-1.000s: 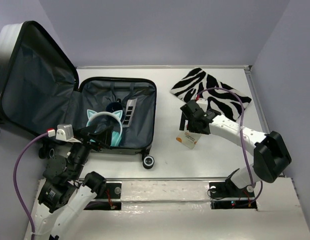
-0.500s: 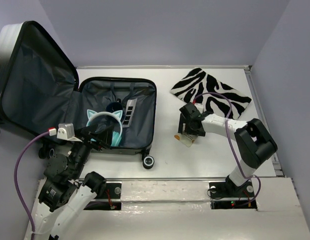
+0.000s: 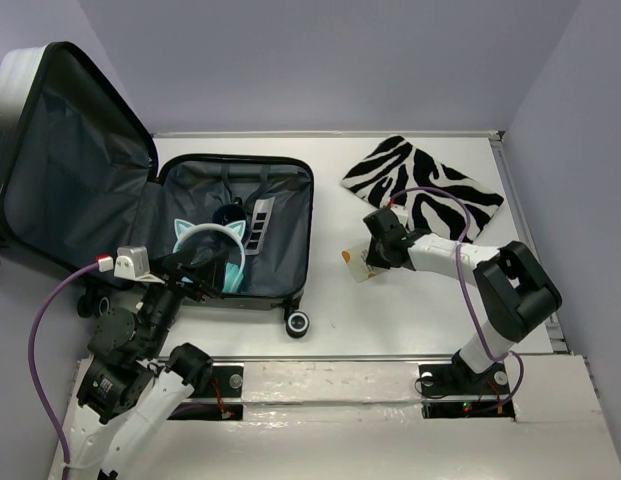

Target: Pack the luggage

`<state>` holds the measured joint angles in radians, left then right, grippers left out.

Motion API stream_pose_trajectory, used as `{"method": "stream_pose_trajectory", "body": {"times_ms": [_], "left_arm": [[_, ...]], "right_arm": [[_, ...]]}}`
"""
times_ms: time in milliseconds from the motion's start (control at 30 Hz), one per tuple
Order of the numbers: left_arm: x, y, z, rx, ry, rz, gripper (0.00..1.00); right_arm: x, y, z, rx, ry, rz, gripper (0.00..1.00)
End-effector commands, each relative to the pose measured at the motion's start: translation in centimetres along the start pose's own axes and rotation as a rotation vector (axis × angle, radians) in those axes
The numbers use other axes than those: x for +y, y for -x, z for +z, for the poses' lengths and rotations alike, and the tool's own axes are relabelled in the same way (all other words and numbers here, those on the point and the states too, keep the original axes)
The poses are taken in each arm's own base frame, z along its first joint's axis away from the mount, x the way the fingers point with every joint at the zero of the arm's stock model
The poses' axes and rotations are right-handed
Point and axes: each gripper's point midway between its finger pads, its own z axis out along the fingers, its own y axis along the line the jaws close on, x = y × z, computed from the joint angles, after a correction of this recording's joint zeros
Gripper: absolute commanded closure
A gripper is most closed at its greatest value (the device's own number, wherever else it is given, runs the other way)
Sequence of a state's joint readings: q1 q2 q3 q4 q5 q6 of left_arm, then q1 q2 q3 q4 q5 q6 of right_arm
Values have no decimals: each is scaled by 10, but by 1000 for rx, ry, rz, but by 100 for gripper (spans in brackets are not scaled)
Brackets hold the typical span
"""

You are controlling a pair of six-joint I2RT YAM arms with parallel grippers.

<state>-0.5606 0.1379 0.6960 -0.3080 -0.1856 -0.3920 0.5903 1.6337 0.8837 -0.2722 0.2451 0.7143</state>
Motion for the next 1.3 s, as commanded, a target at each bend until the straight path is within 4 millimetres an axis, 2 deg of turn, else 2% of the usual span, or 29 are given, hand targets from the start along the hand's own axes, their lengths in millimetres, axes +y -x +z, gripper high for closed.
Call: {"method": "stream_pose_trajectory", "body": {"times_ms": [0,33,100,133,167,200,367,500,633,700,733,800,867,900,1033,1100,1133,1200,1267], "left_arm": [[-4,12,3,-39,-5,-10,1],[-5,13,3,-41,-8,-11,1],[-5,12,4,-38,-8,-9,1],[-5,12,4,-36,-8,-8,1],[-5,12,4,-35,-10,-5,1],[-5,11,5,-32,-10,-4,1],[-5,12,4,-35,-8,-8,1],[-5,10,5,-30,-7,-5,1],[-6,10,6,-29,-10,-4,1],[-5,10,6,-27,-6,-1,1],[-5,11,5,-31,-6,-4,1],[-4,11,5,-32,-3,-4,1],[-4,11,6,-33,-2,-4,1],[-4,10,6,-29,0,-4,1],[-3,10,7,-27,6,-1,1],[-2,10,7,-30,8,1,1],[-2,10,7,-29,10,0,1],[-1,11,7,-31,14,-1,1],[-1,11,7,-33,15,0,1]], "right_arm": [[-20,-21,-13,81,-67,-45,91],[-20,-16,-16,65,-67,-46,83],[-16,-4,-26,31,-47,-62,48],[-16,-2,-29,26,-48,-89,17],[-16,1,-31,24,-51,-101,6],[-14,4,-31,25,-54,-117,1],[-16,7,-16,84,-55,-205,0],[-31,5,3,158,-61,-238,0],[-36,-11,17,262,-47,-320,0],[-30,-30,23,345,11,-338,0],[-24,-42,22,397,67,-338,0],[-28,-60,25,456,76,-327,6],[-26,-69,24,477,103,-294,42],[-29,-76,21,489,104,-280,51],[-29,-89,16,496,122,-240,71],[-32,-91,15,492,115,-231,78],[-33,-92,15,483,110,-223,88],[-34,-91,14,469,105,-210,93],[-33,-87,10,449,111,-200,93]]}}
